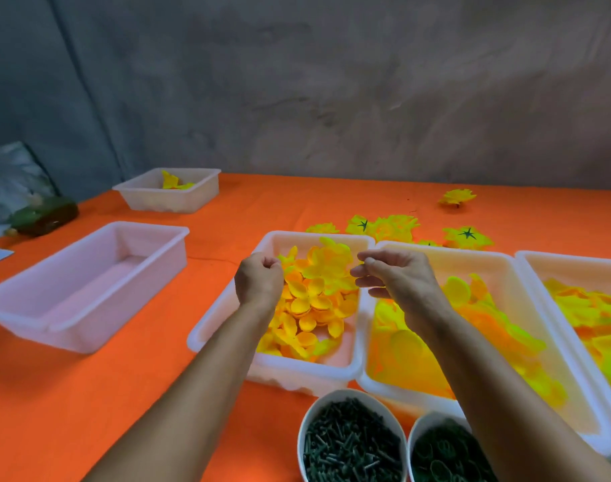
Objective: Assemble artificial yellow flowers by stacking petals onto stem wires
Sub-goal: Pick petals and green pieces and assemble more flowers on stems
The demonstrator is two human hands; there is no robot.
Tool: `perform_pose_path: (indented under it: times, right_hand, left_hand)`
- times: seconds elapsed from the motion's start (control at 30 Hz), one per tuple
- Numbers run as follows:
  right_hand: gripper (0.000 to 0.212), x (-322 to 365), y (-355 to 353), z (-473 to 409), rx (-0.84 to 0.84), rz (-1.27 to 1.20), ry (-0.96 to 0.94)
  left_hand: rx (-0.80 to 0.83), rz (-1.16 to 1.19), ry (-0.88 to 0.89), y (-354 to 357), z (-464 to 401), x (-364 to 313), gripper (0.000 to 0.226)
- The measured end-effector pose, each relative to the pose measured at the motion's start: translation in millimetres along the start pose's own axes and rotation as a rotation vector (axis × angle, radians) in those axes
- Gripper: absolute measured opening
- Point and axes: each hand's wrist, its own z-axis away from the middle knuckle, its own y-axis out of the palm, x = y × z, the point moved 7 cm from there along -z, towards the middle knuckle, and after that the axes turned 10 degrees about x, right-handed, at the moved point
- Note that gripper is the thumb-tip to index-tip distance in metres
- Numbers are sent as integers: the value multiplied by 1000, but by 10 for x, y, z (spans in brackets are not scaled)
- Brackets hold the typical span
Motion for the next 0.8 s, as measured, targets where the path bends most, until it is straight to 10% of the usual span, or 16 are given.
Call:
perform_pose_path:
  times: [0.5,0.8]
  right_hand:
    - [24,-416,-50,-146,-68,-46,7]
    - [22,-425,-43,-130,-40,-2,-33]
  left_hand:
    - [290,-812,113,710,-366,-76,36]
    - [285,-883,188,837,-288,16,26]
